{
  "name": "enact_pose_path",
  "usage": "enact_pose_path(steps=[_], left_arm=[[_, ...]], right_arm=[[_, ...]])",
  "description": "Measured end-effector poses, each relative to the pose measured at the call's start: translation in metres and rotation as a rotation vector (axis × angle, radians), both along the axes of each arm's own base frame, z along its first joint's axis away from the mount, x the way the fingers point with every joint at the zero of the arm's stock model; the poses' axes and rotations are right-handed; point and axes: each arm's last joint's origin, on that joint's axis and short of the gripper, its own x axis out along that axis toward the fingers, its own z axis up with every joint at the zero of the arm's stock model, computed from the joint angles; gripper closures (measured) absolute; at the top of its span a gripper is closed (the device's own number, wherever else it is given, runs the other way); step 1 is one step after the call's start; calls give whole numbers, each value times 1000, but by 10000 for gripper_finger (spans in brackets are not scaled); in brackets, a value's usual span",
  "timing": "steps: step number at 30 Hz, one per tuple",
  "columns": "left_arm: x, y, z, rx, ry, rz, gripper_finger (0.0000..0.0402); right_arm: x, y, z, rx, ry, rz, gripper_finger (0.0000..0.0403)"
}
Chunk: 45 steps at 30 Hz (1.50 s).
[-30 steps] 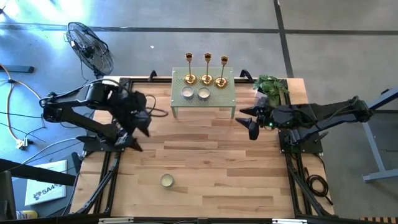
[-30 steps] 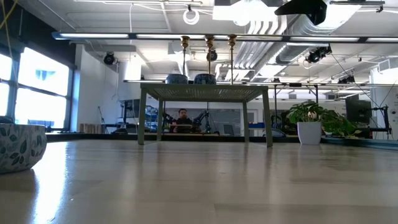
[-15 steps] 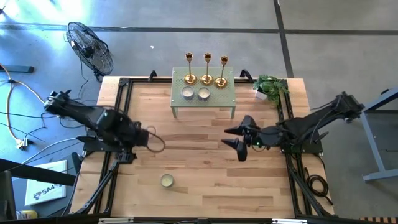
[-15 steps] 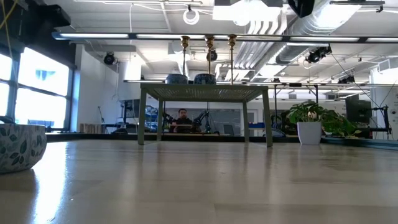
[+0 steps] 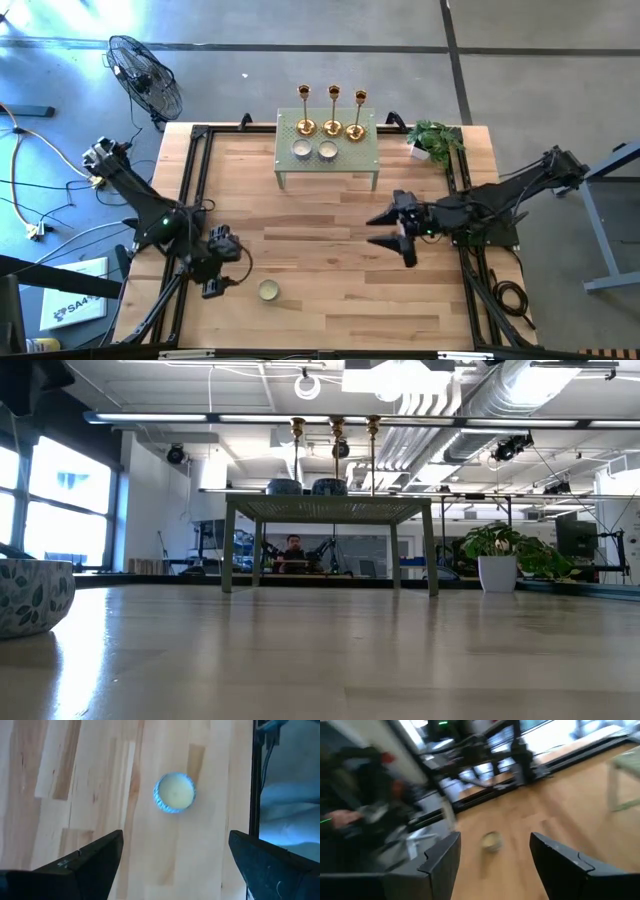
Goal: Pick & Place candle stick holders
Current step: Put the blue scented candle on the shelf
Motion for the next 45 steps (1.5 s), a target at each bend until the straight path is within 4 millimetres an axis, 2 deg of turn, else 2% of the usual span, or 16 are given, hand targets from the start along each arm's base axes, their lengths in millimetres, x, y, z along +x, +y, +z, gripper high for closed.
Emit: enact_pose_path(steps=[3,6,13,21,28,35,45], left_arm=[[1,-14,-6,56,-39,-1,47],[4,-29,-20,142,-33,-17,47],[28,-67,-59,227,-31,-153,47],[54,-86,-87,290,-114,-244,47],[62,-83,-91,303,-116,-223,47],[61,-77,-94,389,-70,-330,47],[74,-61,-94,387,-38,-313,47]], right_arm=[[-9,8,5,22,-15,122,169],[-18,18,8,-5,-29,201,170],[-33,37,5,-54,-2,316,169],[-45,50,-2,-101,58,363,169],[-46,50,-2,-148,54,369,170],[-46,50,-3,-151,56,369,171],[-46,49,-3,-171,58,340,170]])
